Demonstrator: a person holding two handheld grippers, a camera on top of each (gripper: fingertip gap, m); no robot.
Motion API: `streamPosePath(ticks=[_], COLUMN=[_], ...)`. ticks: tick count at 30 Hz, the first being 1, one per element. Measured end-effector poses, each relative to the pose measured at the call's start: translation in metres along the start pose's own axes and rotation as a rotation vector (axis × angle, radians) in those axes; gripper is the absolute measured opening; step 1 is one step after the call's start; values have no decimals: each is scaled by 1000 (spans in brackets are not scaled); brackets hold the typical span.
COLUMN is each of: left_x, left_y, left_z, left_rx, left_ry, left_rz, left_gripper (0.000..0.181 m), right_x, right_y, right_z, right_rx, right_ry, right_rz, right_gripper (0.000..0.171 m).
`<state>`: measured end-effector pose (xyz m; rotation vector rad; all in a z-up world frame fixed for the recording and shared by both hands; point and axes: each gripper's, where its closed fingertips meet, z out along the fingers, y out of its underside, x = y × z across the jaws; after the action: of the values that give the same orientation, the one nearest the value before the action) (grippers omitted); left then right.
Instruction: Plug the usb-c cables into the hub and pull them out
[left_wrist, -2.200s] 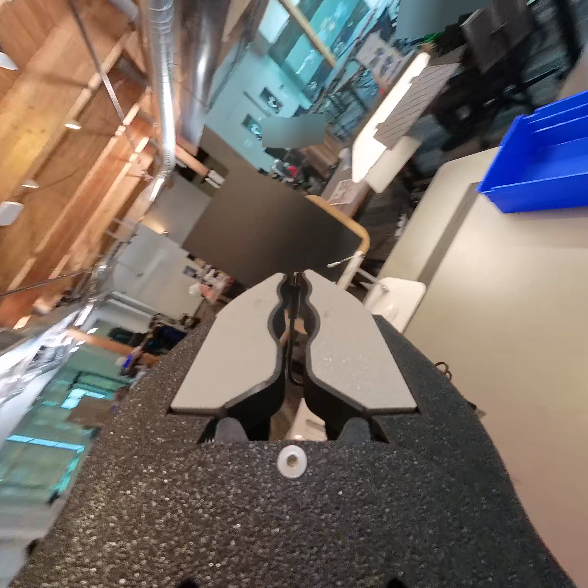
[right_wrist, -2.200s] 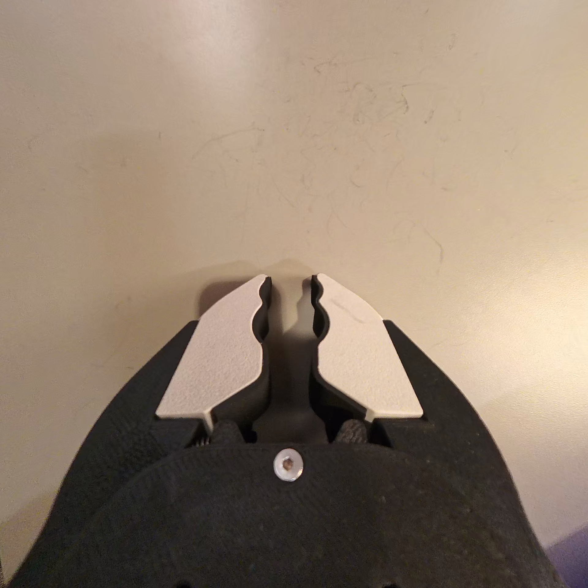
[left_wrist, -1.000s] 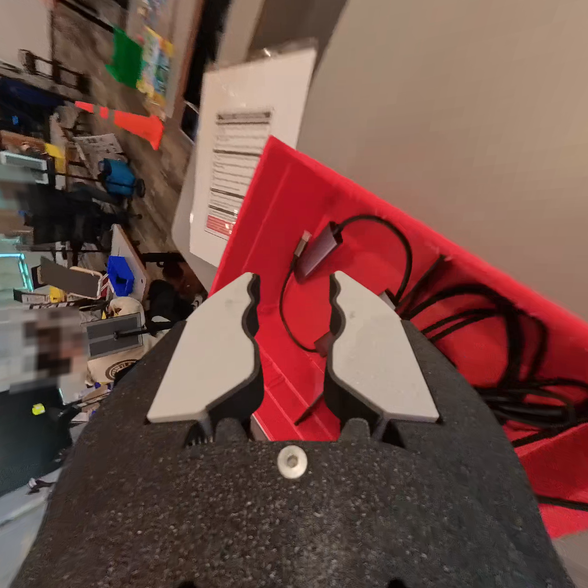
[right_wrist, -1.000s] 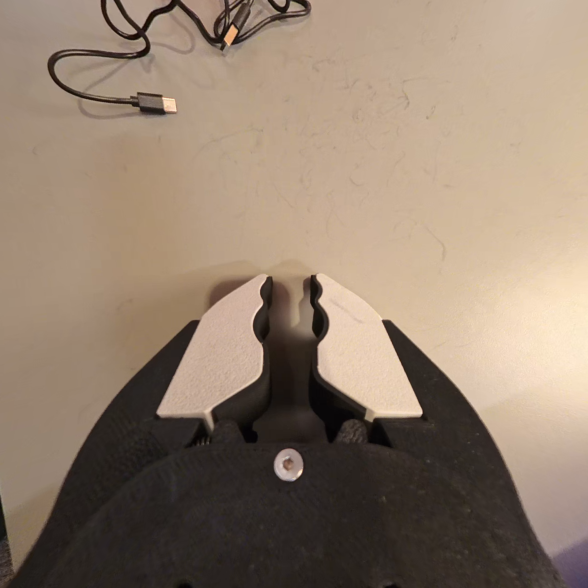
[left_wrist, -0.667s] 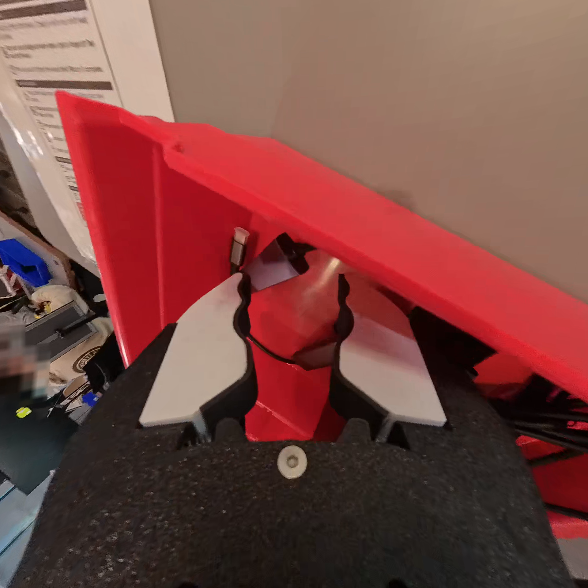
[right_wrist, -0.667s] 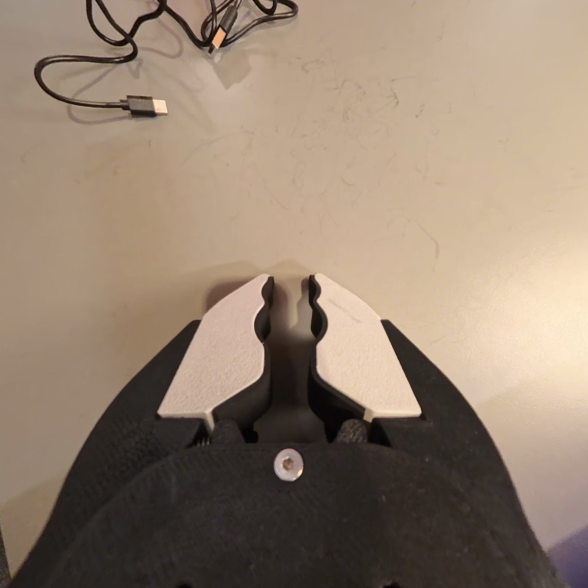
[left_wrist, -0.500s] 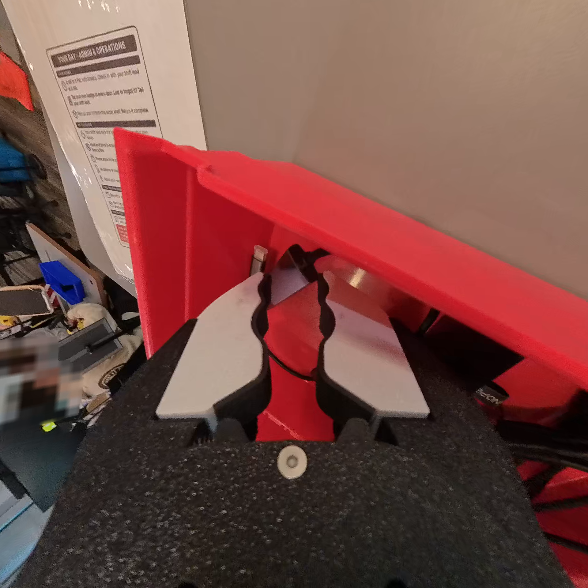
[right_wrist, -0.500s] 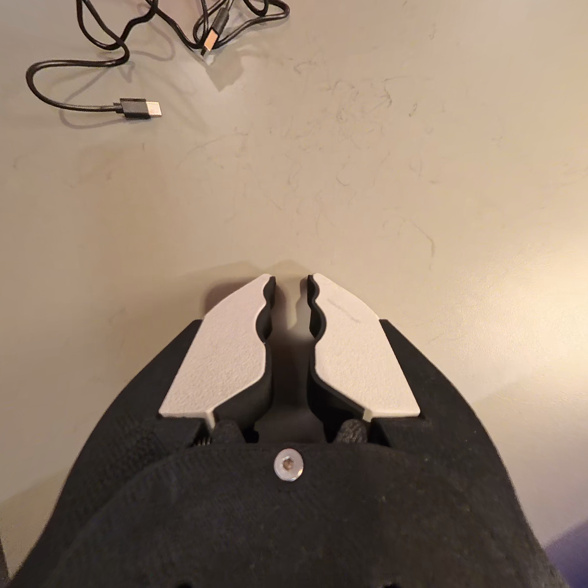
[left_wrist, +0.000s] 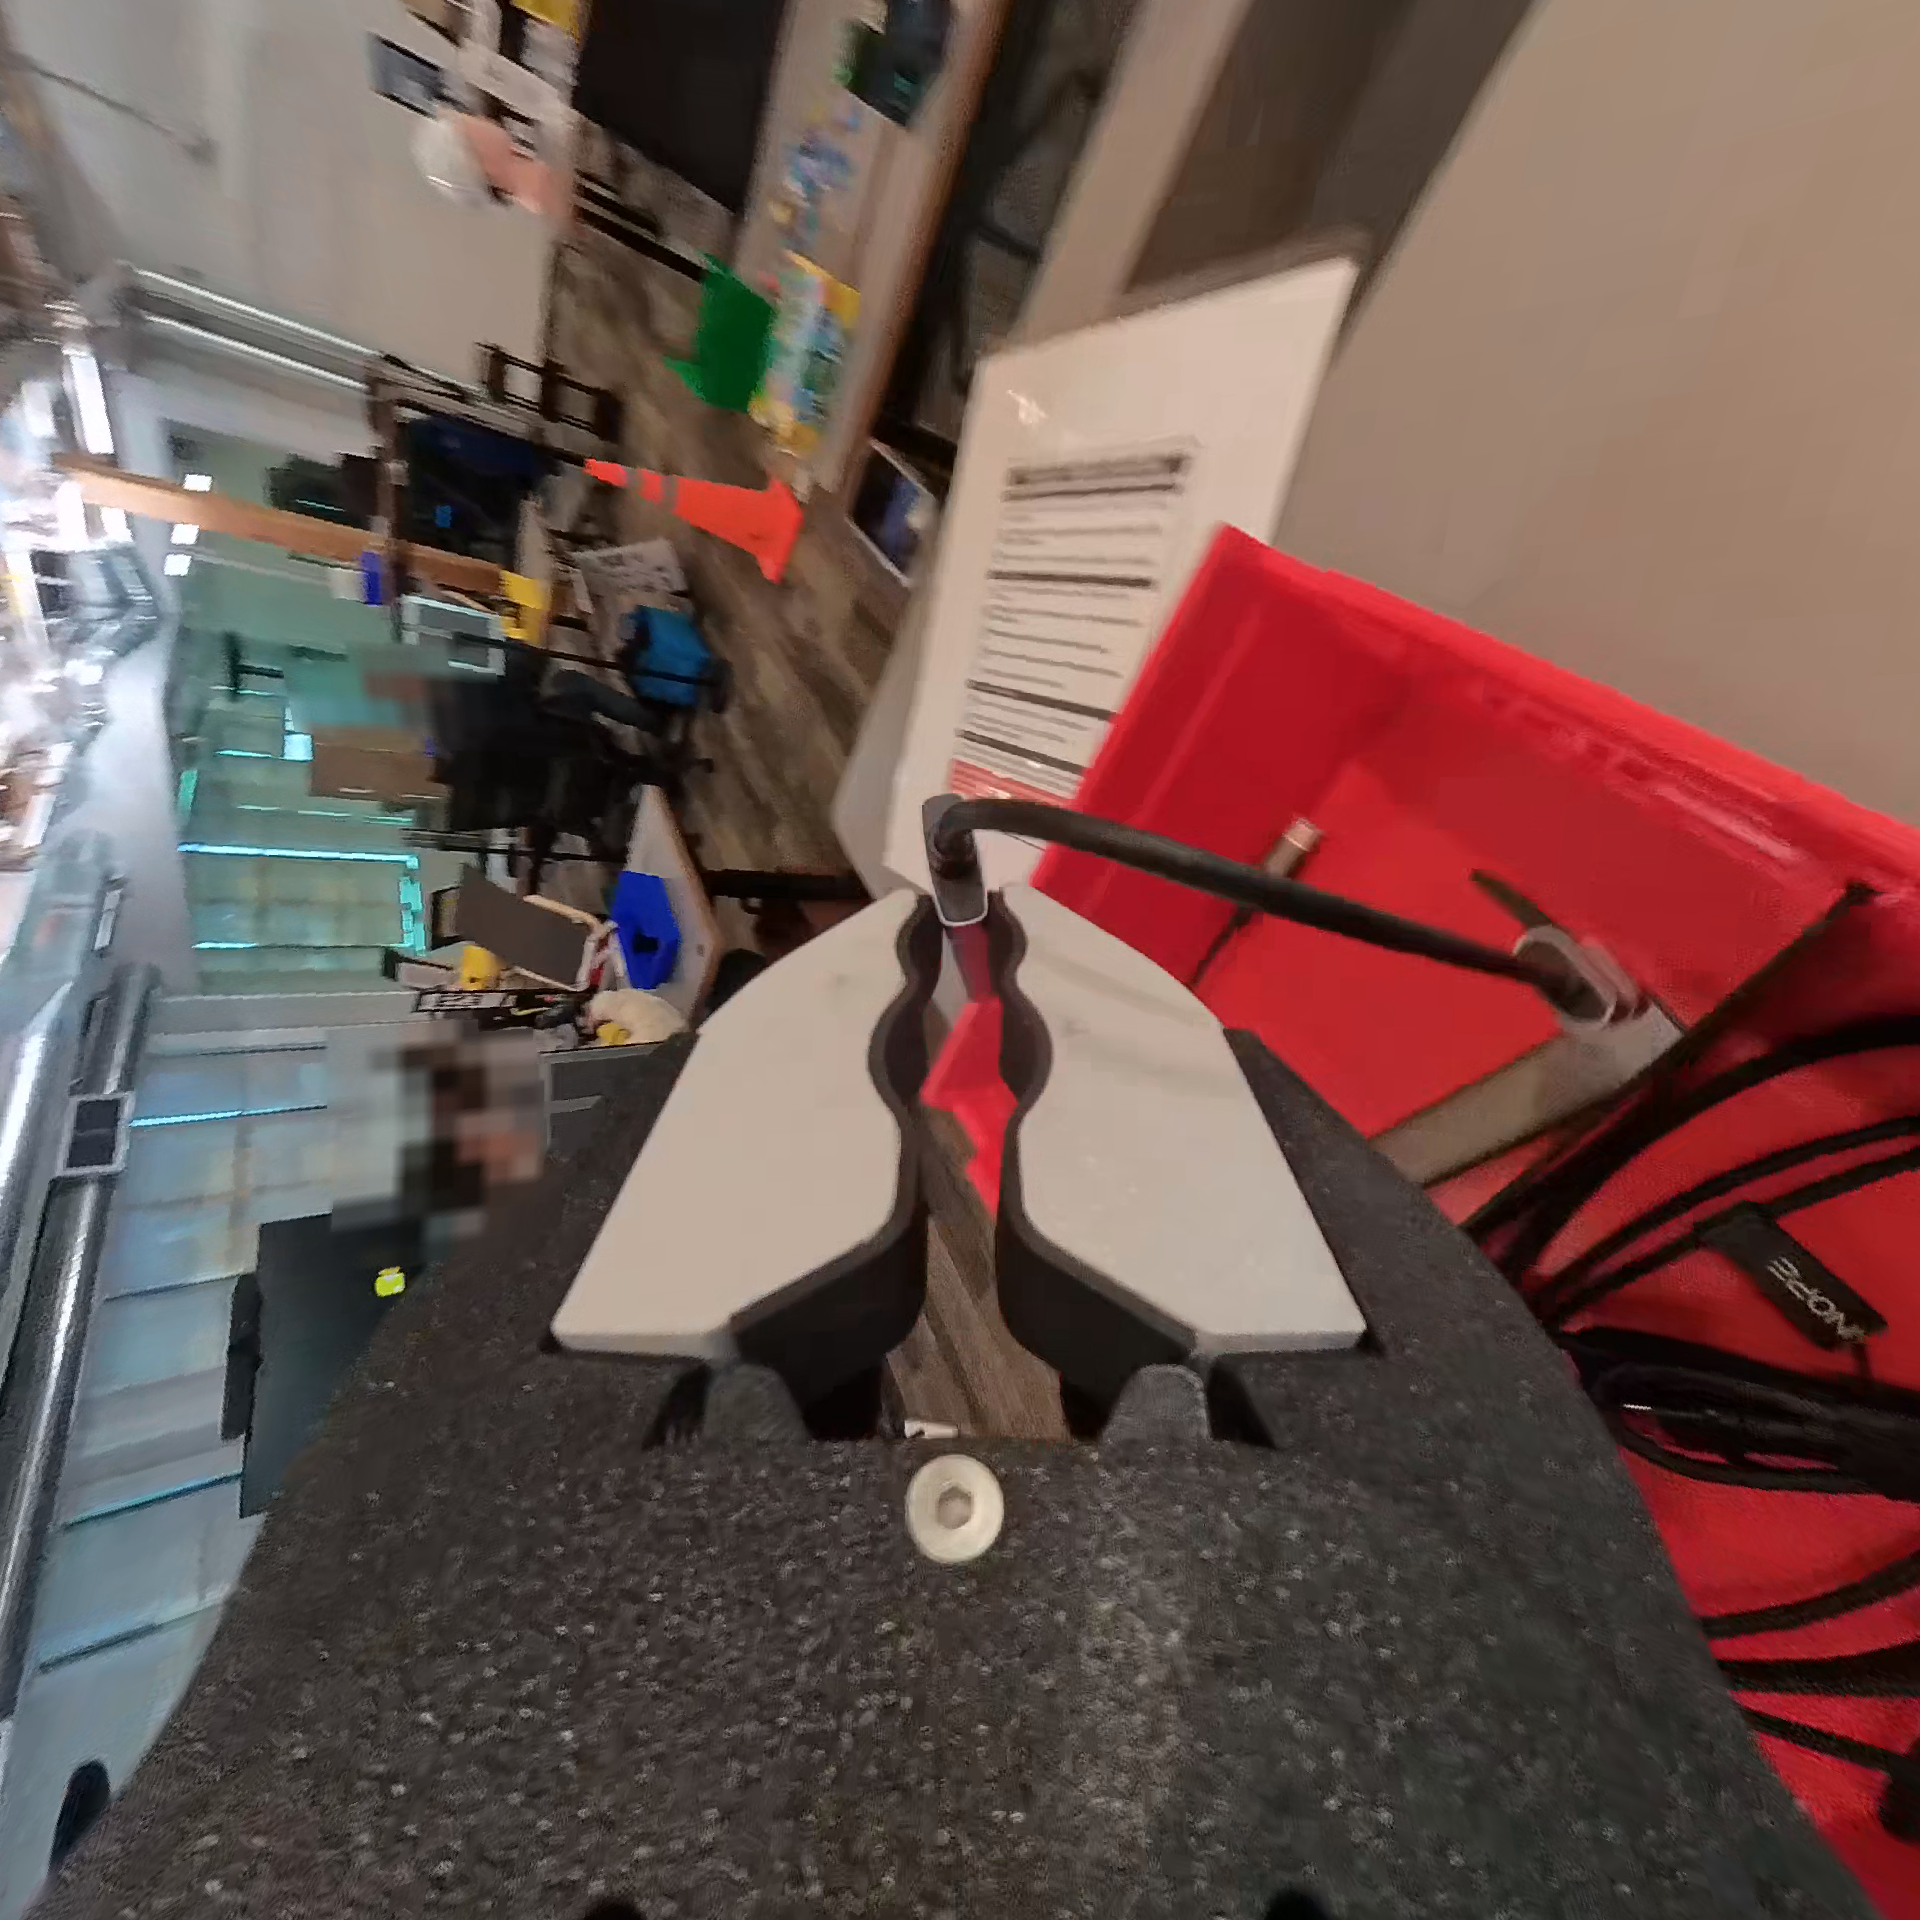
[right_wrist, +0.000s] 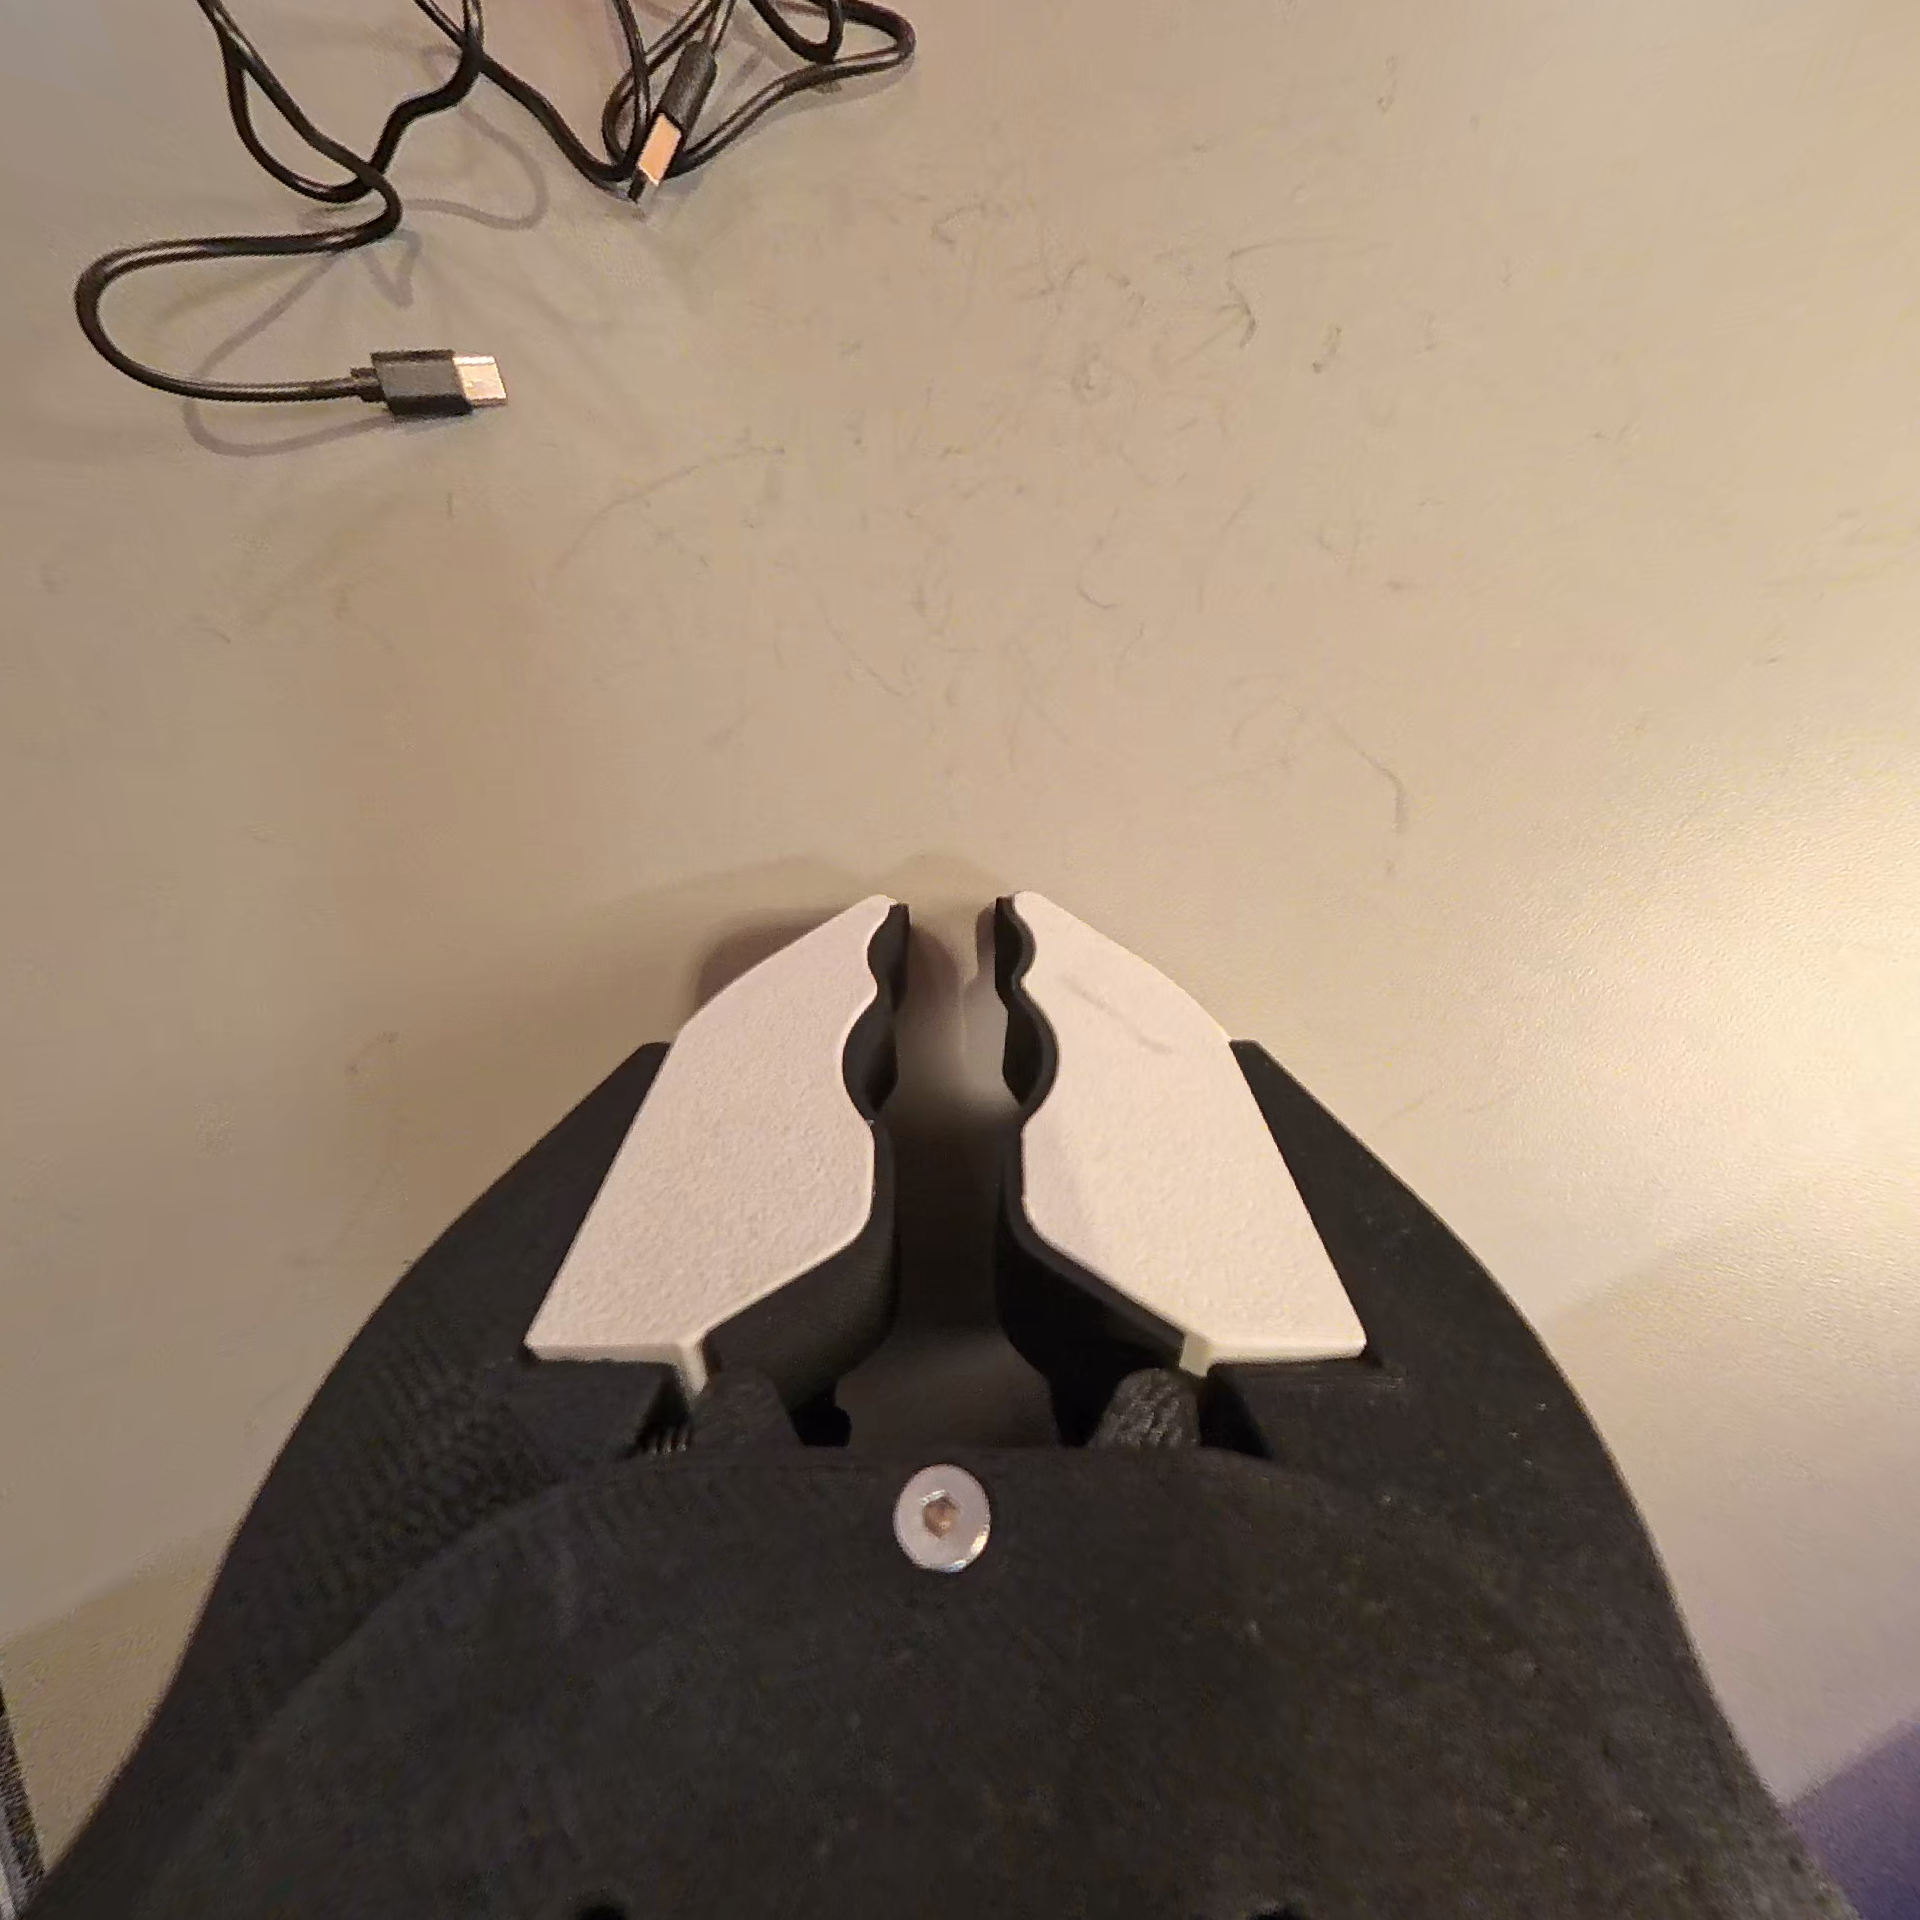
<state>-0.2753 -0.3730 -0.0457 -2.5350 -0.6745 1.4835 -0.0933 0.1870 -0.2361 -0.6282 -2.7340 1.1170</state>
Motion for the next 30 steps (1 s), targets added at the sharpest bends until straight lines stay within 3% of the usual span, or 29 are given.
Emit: streamPosePath(ticks=[1, 4, 7, 13, 21, 25, 30], left_x=[-13, -43, -47, 16, 121, 158, 186], left_y=[-6, -29, -66, -158, -243, -261, -266], left_z=[-13, -55, -95, -142, -126, -106, -90], left_rx=[27, 123, 285, 699, 1088, 1212, 1307], left_ry=[-48, -165, -180, 85, 484, 620, 670], left_rz=[-20, -65, -150, -307, -656, -796, -829], left_gripper=[9, 9, 9, 9, 9, 9, 9], right_x=[0, 0, -1, -1, -2, -2, -2], right_y=[0, 0, -1, -3, -5, -5, -5], right_z=[0, 0, 1, 2, 4, 4, 4], right_rx=[0, 0, 0, -1, 0, 1, 1], right_ry=[0, -5, -9, -19, -13, -10, -5], right_rz=[-1, -2, -11, -20, -32, -34, -34], right_gripper=[16, 17, 17, 18, 19, 19, 19])
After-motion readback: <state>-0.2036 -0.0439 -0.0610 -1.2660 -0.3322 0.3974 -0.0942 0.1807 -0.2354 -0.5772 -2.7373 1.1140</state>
